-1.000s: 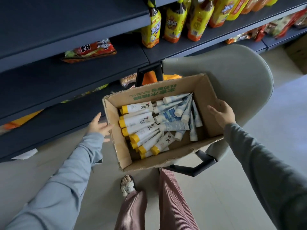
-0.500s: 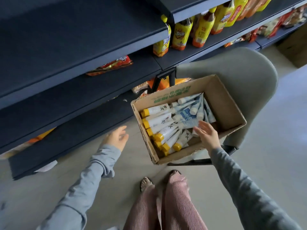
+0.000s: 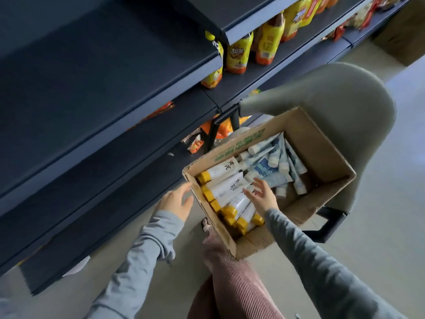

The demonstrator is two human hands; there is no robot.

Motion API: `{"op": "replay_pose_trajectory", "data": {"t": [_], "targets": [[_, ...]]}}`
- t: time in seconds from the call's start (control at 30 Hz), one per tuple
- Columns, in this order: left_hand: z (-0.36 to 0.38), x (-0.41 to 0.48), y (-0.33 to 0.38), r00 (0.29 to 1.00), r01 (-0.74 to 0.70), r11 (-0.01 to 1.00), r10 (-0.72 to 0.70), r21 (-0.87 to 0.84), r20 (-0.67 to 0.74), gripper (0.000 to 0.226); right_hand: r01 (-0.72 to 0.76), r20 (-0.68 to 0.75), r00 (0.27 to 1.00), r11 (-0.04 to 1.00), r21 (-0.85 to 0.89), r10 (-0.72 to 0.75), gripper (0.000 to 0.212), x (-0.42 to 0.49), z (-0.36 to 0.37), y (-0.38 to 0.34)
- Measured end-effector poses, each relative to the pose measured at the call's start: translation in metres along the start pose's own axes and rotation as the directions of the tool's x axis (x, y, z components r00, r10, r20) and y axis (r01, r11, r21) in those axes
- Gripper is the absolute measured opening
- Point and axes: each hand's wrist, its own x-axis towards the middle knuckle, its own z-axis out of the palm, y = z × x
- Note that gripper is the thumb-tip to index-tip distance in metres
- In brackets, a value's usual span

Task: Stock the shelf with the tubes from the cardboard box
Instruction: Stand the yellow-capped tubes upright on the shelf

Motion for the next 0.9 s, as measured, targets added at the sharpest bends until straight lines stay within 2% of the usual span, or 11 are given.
{"op": "replay_pose_trajectory", "data": {"t": [0.17,0.27,0.33,0.43,0.57,0.7,0.8,0.9], "targets": [[-0.016,0.027,-0.006,1.0,0.02,1.0,-0.02,-0.02,0.015,0.039,0.042,0.053,0.998,0.963,-0.265,-0.029,0.065,0.04,0.014,-0.012],[-0.019,0.039,-0.01,1.0,0.004,0.998,-0.005,-0.058,-0.01,0.038,0.09,0.143,0.99,0.855,-0.51,-0.019,0.068,0.065,0.02,-0.018],[-0.016,0.042,-0.013,1.0,0.005,0.996,-0.006,-0.091,-0.012,0.037,0.124,0.207,0.978,0.78,-0.613,0.007,0.069,0.077,0.023,-0.017],[-0.007,0.043,-0.021,1.0,-0.011,0.997,0.013,-0.079,0.026,0.037,0.112,0.22,0.974,0.751,-0.65,0.045,0.067,0.085,0.028,-0.012],[0.001,0.037,-0.035,0.998,-0.033,0.998,0.036,-0.053,0.059,0.036,0.112,0.145,0.989,0.723,-0.682,-0.017,0.049,0.087,0.032,-0.006],[0.001,0.025,-0.046,0.998,-0.048,0.997,0.051,-0.059,0.045,0.037,0.115,0.138,0.99,0.598,-0.793,-0.007,0.029,0.08,0.027,-0.003],[0.002,0.02,-0.049,0.997,-0.056,0.997,0.058,-0.053,0.052,0.037,0.124,0.117,0.992,0.504,-0.855,-0.047,0.03,0.074,0.025,-0.002],[0.005,0.02,-0.046,0.997,-0.062,0.996,0.065,-0.061,0.047,0.036,0.15,0.123,0.989,0.512,-0.846,-0.085,0.029,0.071,0.024,0.001]]}}
